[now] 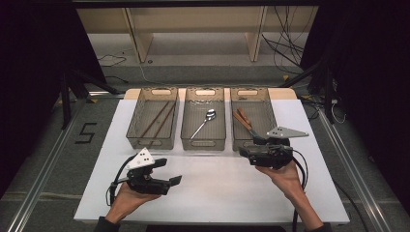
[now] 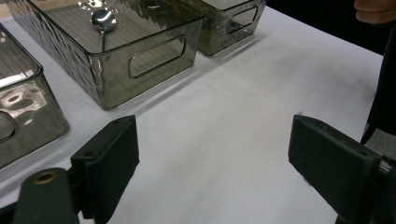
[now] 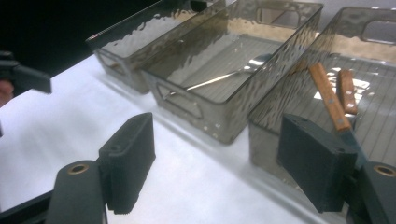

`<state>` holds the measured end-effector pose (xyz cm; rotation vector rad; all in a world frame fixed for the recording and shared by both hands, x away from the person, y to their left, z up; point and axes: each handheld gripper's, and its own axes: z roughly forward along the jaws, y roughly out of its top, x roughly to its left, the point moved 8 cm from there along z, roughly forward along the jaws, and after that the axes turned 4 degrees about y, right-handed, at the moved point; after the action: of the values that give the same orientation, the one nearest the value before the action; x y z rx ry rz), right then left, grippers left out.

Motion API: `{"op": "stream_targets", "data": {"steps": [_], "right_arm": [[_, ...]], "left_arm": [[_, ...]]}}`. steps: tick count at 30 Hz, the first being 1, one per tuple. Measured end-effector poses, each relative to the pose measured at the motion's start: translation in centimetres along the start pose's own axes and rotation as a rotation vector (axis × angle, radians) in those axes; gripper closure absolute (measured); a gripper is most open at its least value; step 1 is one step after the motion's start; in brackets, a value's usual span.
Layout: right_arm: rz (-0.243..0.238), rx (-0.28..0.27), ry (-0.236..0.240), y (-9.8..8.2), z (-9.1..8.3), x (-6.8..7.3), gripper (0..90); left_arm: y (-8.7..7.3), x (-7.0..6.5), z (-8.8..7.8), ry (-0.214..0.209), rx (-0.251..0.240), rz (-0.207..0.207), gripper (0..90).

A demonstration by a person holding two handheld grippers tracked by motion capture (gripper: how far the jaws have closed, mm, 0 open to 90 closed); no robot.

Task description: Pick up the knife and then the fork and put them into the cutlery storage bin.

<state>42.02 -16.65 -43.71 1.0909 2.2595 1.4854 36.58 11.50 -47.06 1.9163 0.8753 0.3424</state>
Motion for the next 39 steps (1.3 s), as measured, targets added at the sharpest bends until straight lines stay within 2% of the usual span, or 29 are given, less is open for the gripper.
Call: {"op": "stream_targets", "data": {"steps": [10, 20, 27, 34, 39], "right_arm": [[-0.018, -0.019, 0.03, -3.1, -1.1, 1.5, 25.0], [-0.037, -0.056, 0.055, -5.4, -1.8, 3.3, 23.5], [-0.015, -0.081, 0.051, -6.6, -2.3, 3.3, 23.4], [-0.007, -0.061, 0.042, -7.9, -2.2, 3.1, 23.1], [-0.01, -0.068, 0.039, -8.0, -2.3, 3.1, 22.9]], "left_arm": [[-1.0, -0.2, 0.2, -0.013, -0.006, -0.007, 16.0], [-2.2, -0.3, 0.3, -0.018, -0.021, -0.022, 16.0], [-2.9, -0.4, 0.1, -0.018, -0.037, -0.03, 16.0], [-3.4, -0.4, 0.2, -0.013, -0.042, -0.033, 16.0], [-3.3, -0.2, -0.1, -0.009, -0.059, -0.04, 16.0]]}}
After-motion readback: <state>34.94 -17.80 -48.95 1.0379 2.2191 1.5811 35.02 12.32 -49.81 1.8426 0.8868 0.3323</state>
